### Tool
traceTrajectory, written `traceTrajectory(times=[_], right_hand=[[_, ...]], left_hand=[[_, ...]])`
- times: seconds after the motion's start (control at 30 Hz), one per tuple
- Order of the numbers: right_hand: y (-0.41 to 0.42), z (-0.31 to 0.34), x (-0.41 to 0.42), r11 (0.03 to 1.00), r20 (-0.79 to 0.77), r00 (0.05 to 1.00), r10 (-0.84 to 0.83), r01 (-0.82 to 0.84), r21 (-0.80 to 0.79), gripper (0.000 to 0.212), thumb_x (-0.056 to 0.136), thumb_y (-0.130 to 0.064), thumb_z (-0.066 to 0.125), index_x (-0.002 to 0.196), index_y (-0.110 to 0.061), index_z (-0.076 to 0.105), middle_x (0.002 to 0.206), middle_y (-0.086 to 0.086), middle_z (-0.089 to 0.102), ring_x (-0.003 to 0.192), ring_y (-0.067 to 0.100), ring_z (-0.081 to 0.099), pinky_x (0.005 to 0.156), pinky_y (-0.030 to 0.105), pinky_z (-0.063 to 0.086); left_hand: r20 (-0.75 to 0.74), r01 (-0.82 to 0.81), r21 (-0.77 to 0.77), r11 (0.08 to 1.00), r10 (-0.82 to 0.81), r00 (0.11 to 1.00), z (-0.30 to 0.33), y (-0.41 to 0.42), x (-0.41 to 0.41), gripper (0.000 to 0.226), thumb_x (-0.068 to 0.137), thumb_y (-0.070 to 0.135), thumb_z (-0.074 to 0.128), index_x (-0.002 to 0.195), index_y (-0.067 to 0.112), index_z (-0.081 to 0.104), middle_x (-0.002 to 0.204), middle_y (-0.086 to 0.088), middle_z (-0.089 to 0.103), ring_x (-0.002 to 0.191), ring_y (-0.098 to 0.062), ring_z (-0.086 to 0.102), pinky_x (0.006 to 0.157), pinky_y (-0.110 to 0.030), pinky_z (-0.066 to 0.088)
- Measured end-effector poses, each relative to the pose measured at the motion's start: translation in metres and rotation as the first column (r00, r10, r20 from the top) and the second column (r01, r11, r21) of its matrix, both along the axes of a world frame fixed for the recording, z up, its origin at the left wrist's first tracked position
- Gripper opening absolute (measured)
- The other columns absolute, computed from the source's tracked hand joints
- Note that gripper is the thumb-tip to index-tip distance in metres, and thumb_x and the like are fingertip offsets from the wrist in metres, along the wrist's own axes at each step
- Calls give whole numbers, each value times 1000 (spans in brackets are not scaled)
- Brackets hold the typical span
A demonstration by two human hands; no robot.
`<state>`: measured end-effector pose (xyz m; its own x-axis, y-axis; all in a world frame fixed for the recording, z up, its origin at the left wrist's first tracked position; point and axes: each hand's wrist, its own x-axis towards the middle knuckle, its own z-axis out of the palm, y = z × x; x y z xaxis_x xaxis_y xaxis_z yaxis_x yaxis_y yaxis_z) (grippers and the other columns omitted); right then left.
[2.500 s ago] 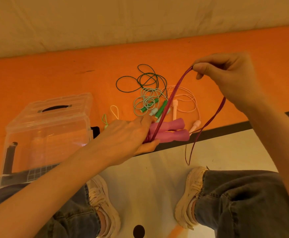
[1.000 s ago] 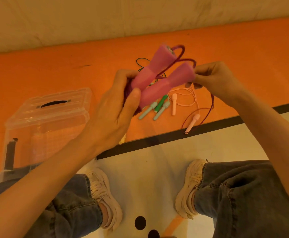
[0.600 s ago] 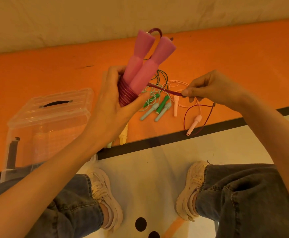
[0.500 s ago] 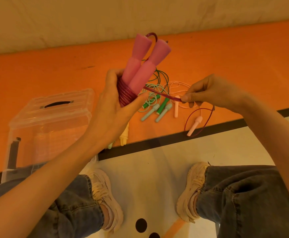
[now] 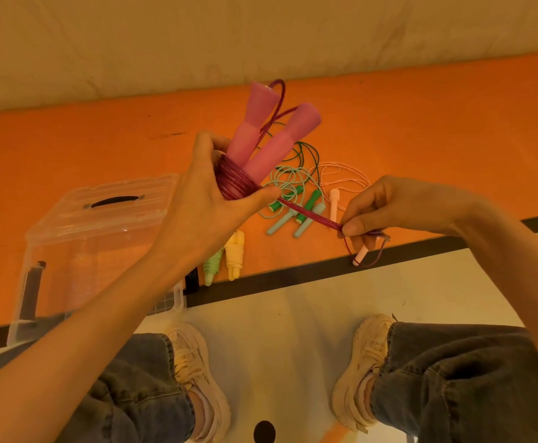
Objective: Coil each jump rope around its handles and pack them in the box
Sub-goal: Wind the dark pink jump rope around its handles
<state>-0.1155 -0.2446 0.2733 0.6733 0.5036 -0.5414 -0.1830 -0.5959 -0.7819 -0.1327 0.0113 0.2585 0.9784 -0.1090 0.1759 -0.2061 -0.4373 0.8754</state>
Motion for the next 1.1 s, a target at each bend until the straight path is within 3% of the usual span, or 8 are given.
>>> traceTrajectory(times=[0.2,0.3,0.4,0.47,0.67,0.87,1.0,1.1], right_hand=[[-1,8,-7,994,20,1000,-5,3,112,14,77,-24,65,76,-26,79,70,3,71,60,14,59,60,19,50],[3,12,-11,988,13,1000,11,-13,155,17,79,-18,64,87,-11,77,70,6,70,58,13,58,57,16,48],[6,14,-13,978,1,1000,20,-20,208,19,79,-14,64,92,-7,76,72,9,70,59,14,59,58,17,49],[9,15,-14,970,-8,999,43,-40,241,17,79,-12,65,90,-8,77,72,11,70,59,16,60,59,18,50],[7,16,-16,953,-9,999,43,-39,300,18,76,-20,65,88,-13,78,69,7,69,57,13,58,61,21,51],[-4,12,-16,958,16,1000,-27,21,285,18,76,-37,67,83,-26,79,74,5,71,62,16,58,66,24,53],[-15,12,-16,972,28,998,-59,51,231,42,64,-56,77,85,-20,79,75,7,71,63,21,58,63,29,53],[-25,13,-15,975,112,988,-108,84,204,54,55,-62,80,88,-20,78,76,11,71,62,18,60,57,23,51]], left_hand=[[73,-44,311,949,22,997,-4,4,2,68,65,51,79,108,26,34,91,24,43,73,-4,49,57,-17,40],[143,-59,435,898,-4,990,-6,5,3,68,65,51,80,109,20,38,95,19,43,71,-5,43,54,-14,35],[204,-76,536,841,-42,978,-11,4,3,67,69,53,76,113,15,42,103,10,46,78,-13,49,58,-35,44],[240,-102,583,806,-51,969,-13,2,3,64,72,60,65,113,16,42,104,4,52,75,-20,57,61,-41,47],[271,-111,636,763,-87,959,-15,2,0,58,78,59,60,115,20,37,103,-4,56,67,-31,60,61,-45,50],[254,-100,629,771,-83,964,-9,8,2,60,77,52,60,119,11,46,107,-9,58,70,-34,60,56,-37,45],[240,-133,658,741,-40,970,-9,19,7,58,77,49,63,117,11,45,109,-11,58,72,-39,60,52,-35,38],[220,-134,677,724,-25,975,-13,27,10,58,77,49,61,117,11,43,109,-13,57,75,-39,60,52,-37,41]])
